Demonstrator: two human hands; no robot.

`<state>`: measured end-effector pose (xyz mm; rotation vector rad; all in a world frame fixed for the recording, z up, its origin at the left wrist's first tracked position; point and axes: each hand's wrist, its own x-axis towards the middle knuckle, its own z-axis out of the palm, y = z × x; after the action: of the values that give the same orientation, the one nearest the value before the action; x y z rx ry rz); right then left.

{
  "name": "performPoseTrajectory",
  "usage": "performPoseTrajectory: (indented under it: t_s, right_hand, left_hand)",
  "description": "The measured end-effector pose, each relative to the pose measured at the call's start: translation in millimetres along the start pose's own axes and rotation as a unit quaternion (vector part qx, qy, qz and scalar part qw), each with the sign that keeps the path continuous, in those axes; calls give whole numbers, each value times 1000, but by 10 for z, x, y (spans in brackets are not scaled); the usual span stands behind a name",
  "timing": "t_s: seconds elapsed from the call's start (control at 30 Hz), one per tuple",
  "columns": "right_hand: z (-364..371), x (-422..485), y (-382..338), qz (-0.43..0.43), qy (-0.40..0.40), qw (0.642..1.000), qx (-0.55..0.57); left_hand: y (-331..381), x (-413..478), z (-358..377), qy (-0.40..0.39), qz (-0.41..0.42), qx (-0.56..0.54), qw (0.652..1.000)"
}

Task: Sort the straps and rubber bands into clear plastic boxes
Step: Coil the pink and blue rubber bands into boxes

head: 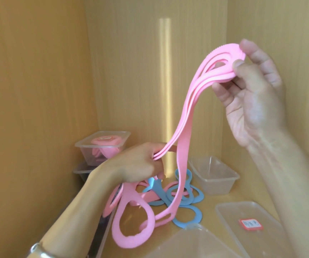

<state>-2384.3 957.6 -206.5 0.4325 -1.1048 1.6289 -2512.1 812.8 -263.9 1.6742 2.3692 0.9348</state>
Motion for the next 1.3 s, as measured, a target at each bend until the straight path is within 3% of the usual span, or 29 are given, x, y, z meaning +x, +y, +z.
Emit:
performPoseTrajectory:
  t_s: [0.3, 0.5, 0.57, 0.83, 1.03, 1.2, 1.3]
  right_hand:
    - [13, -12, -3, 4, -7, 1000, 0]
    - [43, -38, 17, 12, -18, 1000, -4]
    - [60, -48, 27, 17, -18, 1000, -4]
    - [92, -45, 19, 19, -17, 1000, 6]
    - [-97, 106, -46, 13, 44, 999, 0]
    - [-503, 258, 169, 111, 100, 984, -95]
    - [-675, 260, 339, 198, 85, 965, -149]
  left_hand:
    - [-178, 89, -16, 105, 16, 4, 994]
    - [-186, 138, 187, 4, -13, -49, 999]
    - [-127, 159, 281, 6, -28, -39, 999]
    - [-6, 198, 481, 68, -16, -38, 997]
    - [-116, 176, 174, 186, -47, -175, 966]
    - [-236, 140, 14, 214, -29, -250, 944]
    - [-237, 126, -2, 231, -33, -294, 927]
